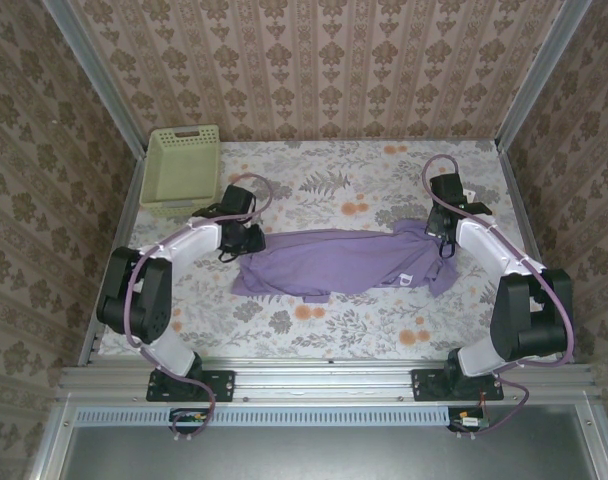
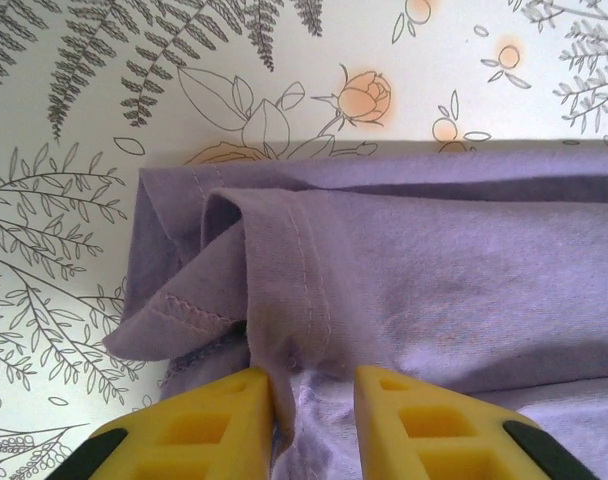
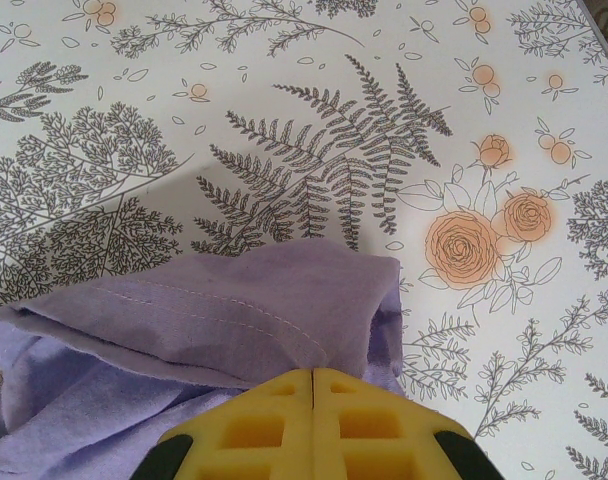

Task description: Fold the inside-out t-shirt

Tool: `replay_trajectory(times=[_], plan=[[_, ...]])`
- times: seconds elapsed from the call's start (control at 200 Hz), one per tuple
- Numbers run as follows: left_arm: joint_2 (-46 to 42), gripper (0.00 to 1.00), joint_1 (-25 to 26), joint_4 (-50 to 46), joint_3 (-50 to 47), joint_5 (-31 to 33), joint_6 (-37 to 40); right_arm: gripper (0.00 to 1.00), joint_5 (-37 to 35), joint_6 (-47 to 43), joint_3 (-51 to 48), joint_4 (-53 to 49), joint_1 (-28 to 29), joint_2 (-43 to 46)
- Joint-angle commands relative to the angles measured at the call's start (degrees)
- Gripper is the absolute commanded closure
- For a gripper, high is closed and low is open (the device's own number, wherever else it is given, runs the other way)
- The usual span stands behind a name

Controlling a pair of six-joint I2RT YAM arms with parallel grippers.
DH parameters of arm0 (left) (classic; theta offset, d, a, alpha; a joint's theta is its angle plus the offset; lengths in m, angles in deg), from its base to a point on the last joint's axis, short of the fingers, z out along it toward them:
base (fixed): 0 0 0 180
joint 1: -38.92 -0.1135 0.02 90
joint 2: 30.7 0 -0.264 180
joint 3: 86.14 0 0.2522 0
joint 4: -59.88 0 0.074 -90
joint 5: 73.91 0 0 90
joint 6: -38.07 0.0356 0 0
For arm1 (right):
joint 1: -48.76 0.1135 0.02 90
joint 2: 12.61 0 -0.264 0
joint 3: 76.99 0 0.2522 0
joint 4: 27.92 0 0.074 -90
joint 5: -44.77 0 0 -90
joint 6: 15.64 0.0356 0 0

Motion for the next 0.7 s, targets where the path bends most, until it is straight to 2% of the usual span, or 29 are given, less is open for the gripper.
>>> replay_trajectory(times=[0.0, 0.185, 0.415, 0.59, 0.695], plan=[[1.4, 0.72, 0.2, -1.2, 1.8, 0.0, 1.0, 1.00, -0.5, -0.7, -0.1, -1.8, 0.4, 0.9], [1.9, 0.82, 0.3, -0.7, 1.6, -0.5, 0.7, 1.00, -0.7, -0.7, -0.2, -2.0, 0.4, 1.4], [-0.7, 1.00, 0.0, -2.0, 2.4, 0.8, 0.5, 1.00, -1.6, -0.4, 0.3, -2.9, 0.3, 4.0], [-8.7, 1.00, -0.3, -2.8, 3.4, 1.0, 1.7, 1.00, -2.4, -0.6, 2.3, -5.4, -0.3, 9.2], [-13.6, 1.00, -1.2, -2.3, 3.4, -0.9, 2.1, 1.00, -2.6, -1.0, 3.7, -6.8, -0.7, 12.2]])
